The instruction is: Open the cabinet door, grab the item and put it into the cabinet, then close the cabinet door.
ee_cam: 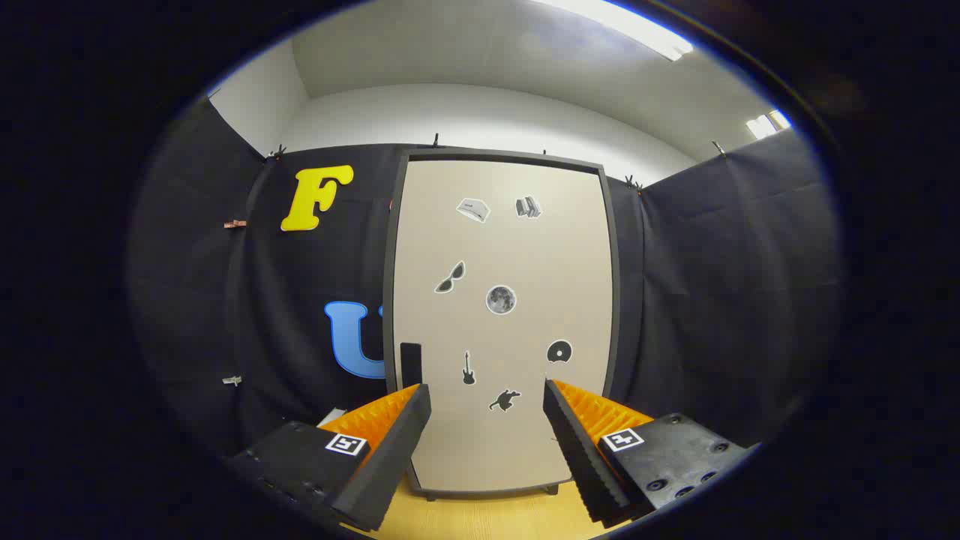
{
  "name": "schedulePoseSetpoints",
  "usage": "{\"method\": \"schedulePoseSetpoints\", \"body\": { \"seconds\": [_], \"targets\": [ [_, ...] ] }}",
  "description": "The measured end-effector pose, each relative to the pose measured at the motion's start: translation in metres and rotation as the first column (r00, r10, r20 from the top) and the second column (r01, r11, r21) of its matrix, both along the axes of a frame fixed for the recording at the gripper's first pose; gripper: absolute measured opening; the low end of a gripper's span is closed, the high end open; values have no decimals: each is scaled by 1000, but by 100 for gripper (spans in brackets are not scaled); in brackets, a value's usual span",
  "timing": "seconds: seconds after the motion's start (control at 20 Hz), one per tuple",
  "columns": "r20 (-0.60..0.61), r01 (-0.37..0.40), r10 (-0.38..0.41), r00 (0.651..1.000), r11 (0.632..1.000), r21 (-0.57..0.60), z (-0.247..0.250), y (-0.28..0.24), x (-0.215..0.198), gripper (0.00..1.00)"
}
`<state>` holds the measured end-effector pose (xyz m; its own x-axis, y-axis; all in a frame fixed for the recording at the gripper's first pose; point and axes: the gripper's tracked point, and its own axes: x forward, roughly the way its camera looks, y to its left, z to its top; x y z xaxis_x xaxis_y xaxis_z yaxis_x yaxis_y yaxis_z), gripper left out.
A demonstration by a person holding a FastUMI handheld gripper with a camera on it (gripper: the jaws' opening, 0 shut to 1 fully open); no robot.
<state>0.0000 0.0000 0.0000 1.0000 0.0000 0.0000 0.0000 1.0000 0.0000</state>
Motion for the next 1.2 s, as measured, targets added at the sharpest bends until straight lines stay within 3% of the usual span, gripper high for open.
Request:
{"method": "schedulePoseSetpoints", "body": {
  "seconds": [1.2],
  "targets": [
    [-11,-12,12,1000,999,34,-8,3,22,97]
  ]
}}
